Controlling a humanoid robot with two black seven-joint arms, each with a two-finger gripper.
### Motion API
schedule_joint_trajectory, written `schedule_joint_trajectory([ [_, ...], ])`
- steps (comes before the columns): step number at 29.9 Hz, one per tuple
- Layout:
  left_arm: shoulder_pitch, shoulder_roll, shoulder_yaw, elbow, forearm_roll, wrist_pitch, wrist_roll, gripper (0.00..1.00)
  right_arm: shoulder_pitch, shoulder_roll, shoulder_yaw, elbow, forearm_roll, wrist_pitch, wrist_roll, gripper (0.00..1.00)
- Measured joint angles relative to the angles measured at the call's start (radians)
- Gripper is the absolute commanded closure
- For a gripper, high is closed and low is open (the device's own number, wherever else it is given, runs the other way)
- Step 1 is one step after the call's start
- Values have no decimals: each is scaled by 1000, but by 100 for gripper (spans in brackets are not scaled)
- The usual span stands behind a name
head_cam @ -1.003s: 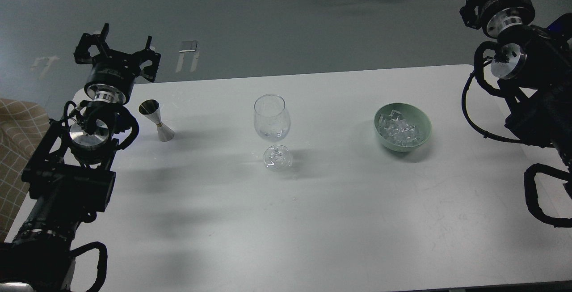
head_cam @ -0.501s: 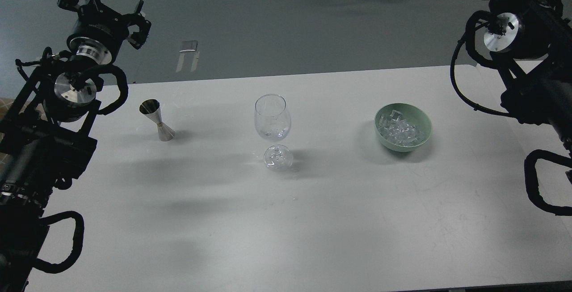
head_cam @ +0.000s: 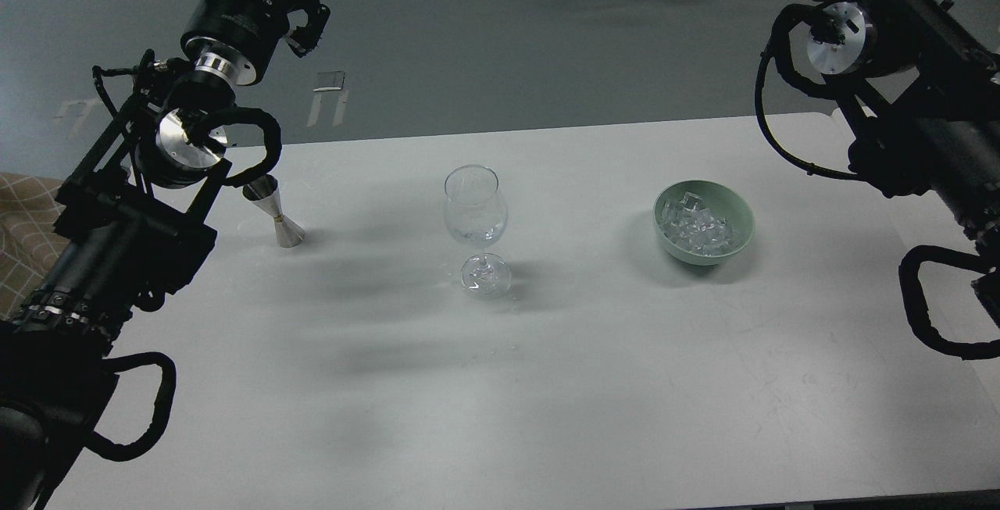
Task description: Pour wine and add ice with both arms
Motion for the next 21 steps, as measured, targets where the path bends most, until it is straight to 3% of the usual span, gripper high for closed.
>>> schedule_joint_trajectory([
  [6, 39, -4, 3, 0, 2, -45, -75, 2, 0, 6, 5, 5, 2, 8, 0, 0],
  [21, 36, 2, 13, 0, -5, -106, -73, 2, -22, -34, 37, 8, 13, 7, -10, 0],
])
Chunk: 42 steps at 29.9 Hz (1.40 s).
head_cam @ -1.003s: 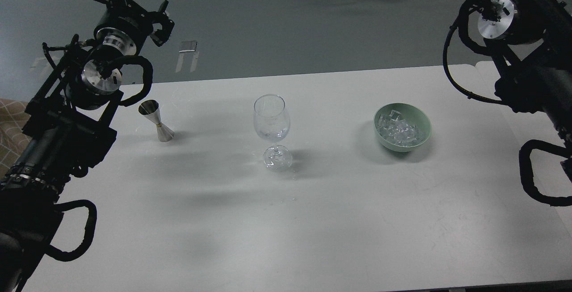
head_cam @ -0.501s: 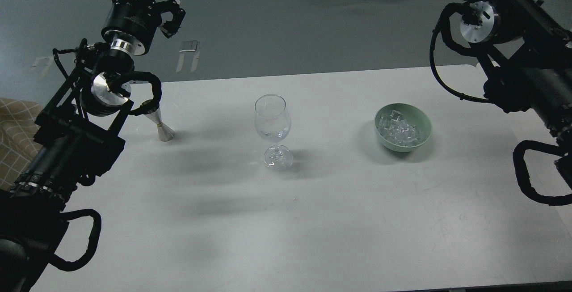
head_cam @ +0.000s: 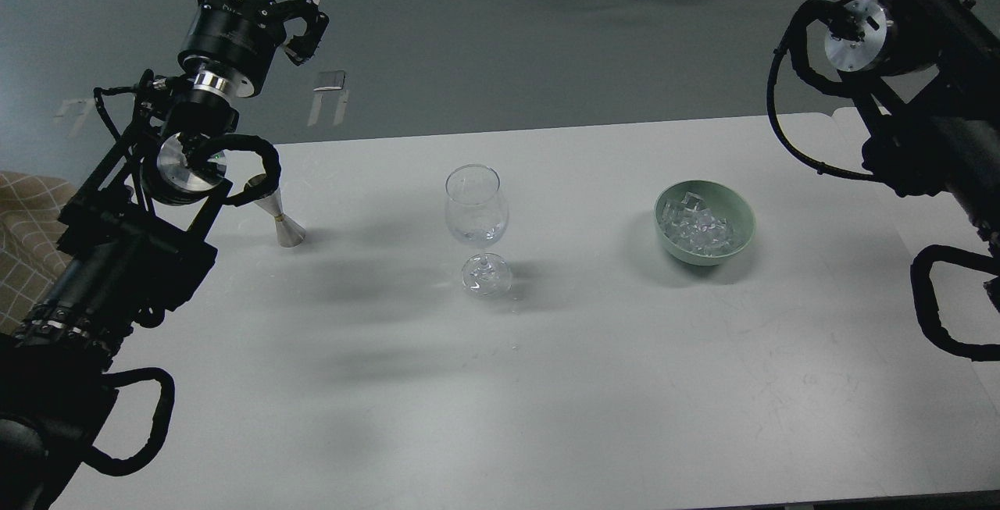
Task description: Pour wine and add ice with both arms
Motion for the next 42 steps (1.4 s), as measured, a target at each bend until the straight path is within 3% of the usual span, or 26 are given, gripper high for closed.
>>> schedule_joint_trajectory([
  [33, -9, 3, 12, -2, 23, 10, 2, 2, -85, 55, -10, -13, -5, -7, 9, 0],
  [38, -14, 4, 9, -3, 21, 10, 0, 2, -95, 17, -118, -6, -16, -3, 9, 0],
  [42, -14, 7, 9, -3, 20, 7, -1, 2, -51, -60, -313, 11, -30, -2, 10, 0],
])
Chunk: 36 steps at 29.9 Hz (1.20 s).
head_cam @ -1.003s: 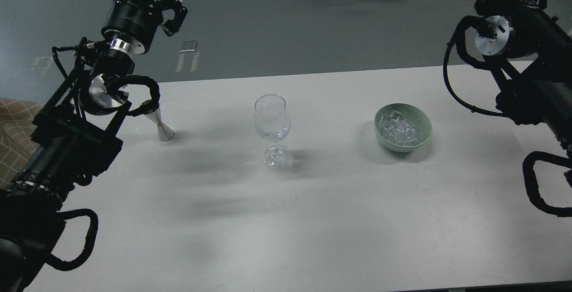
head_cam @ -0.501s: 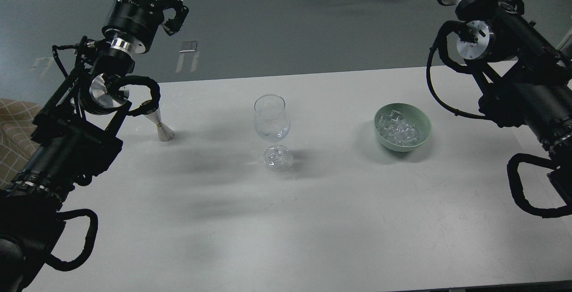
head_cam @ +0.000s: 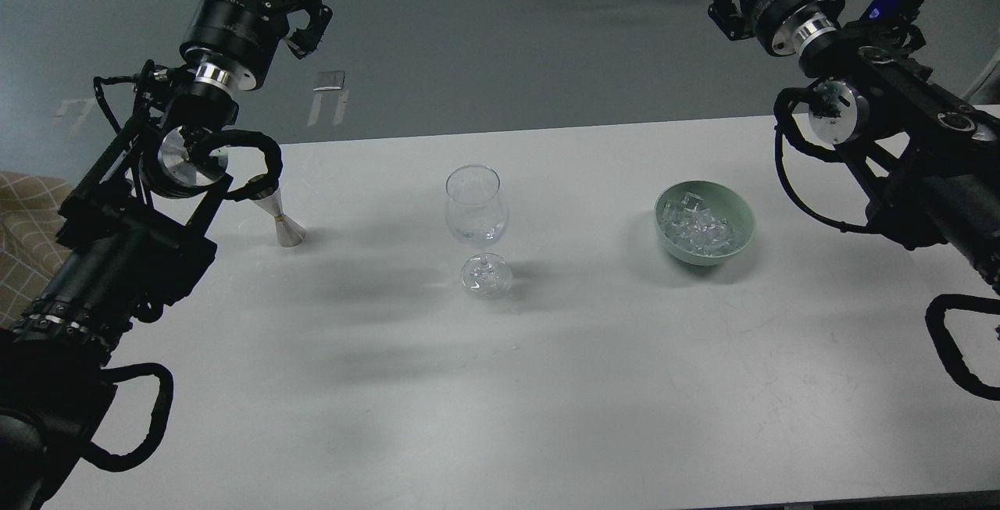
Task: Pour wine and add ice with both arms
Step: 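Reach the right gripper out to the rim of the green bowl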
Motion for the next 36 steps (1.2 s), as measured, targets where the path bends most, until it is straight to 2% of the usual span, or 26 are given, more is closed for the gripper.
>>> schedule_joint_trajectory([
  [5, 5, 3, 0, 0, 0, -10, 0, 2, 102, -109, -256, 43, -74, 4, 3, 0],
  [11, 12, 5, 3, 1, 0, -20, 1, 2, 208, -190, -454, 70, -308, 8, 14, 0],
  [16, 14, 9, 5, 2, 0, -21, 2, 2, 243, -263, -601, 165, -475, 51, 104, 0],
  [20, 16, 12, 5, 2, 0, -33, 2, 2, 246, -325, -707, 264, -647, 65, 130, 0],
  [23, 19, 12, 5, 2, 0, -40, 2, 2, 236, -357, -740, 321, -759, 65, 133, 1],
  [27, 24, 10, 4, 2, 0, -41, 2, 2, 208, -400, -752, 358, -802, 65, 133, 2],
  [32, 36, 5, 3, 2, 0, -42, -3, 2, 142, -407, -754, 370, -846, 59, 129, 11],
  [36, 47, 4, 2, 2, -1, -42, -8, 2, 72, -405, -754, 373, -940, 21, 128, 11],
])
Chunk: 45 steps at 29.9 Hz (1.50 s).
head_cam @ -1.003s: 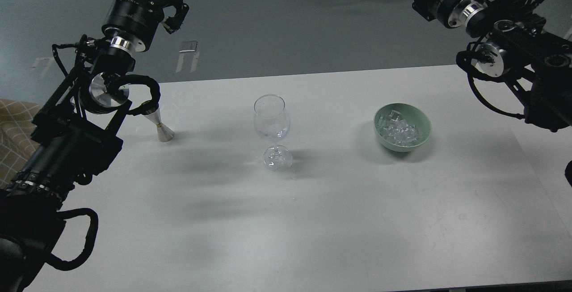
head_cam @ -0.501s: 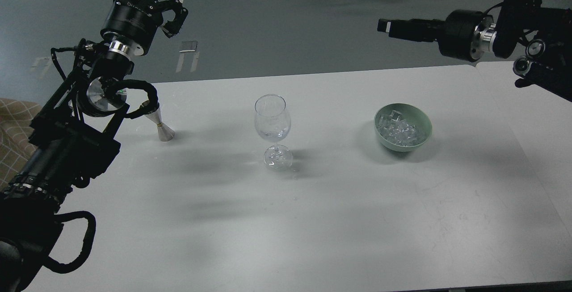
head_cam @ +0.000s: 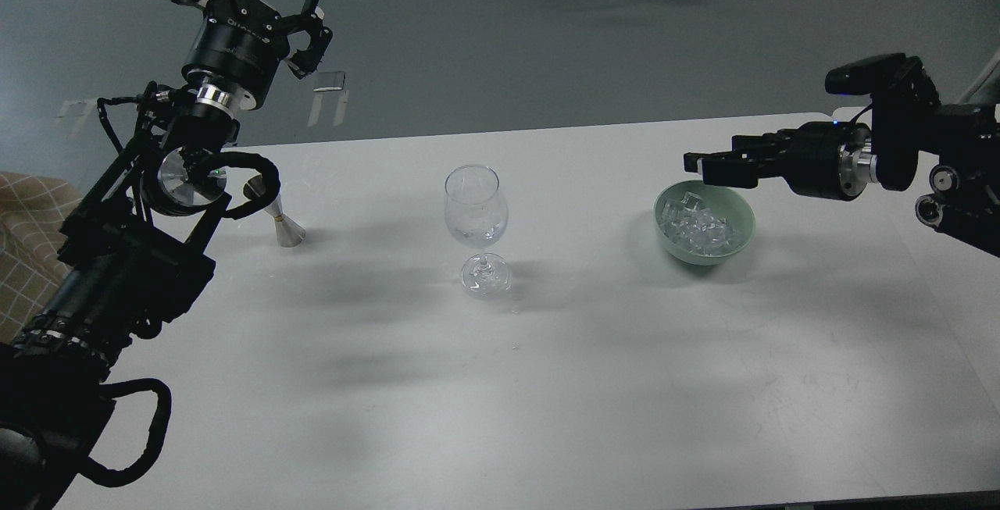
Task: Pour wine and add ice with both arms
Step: 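Reach the right gripper out to the rim of the green bowl, then close the right gripper on the green bowl's rim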
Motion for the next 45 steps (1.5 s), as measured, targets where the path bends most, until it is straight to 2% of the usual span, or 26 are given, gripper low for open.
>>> schedule_joint_trajectory([
  [5, 1, -1, 1, 0, -1, -1, 4, 2, -78, 5, 1, 0, -83, -108, -1, 11],
  [11, 2, -8, 1, 0, -1, -2, 7, 2, -109, 10, 1, -10, -167, -134, -32, 12],
  [13, 3, -10, 1, 0, -1, -2, 7, 2, -112, 17, 1, -12, -176, -135, -52, 14],
  [16, 8, -11, 1, 0, -1, -2, 5, 2, -114, 28, 1, -21, -178, -136, -77, 25],
  [19, 14, -11, 1, 0, -1, -2, 4, 2, -115, 42, 5, -33, -175, -136, -89, 31],
  [25, 22, -8, 1, 3, -1, -2, 1, 2, -126, 66, 6, -49, -173, -136, -93, 33],
  [27, 22, -6, 1, 3, -2, -2, 1, 2, -129, 77, 6, -60, -173, -136, -94, 38],
  [28, 22, -6, 1, 3, -2, -2, 0, 2, -131, 87, 6, -71, -174, -136, -96, 45],
  [30, 22, -5, 0, 4, -2, -2, -1, 2, -137, 107, 6, -88, -176, -136, -104, 49],
  [36, 27, -6, -2, 5, -2, -2, -2, 2, -150, 132, 4, -100, -176, -138, -167, 50],
  [45, 37, -4, -6, 8, -2, -8, -2, 2, -151, 134, 4, -97, -174, -138, -176, 58],
])
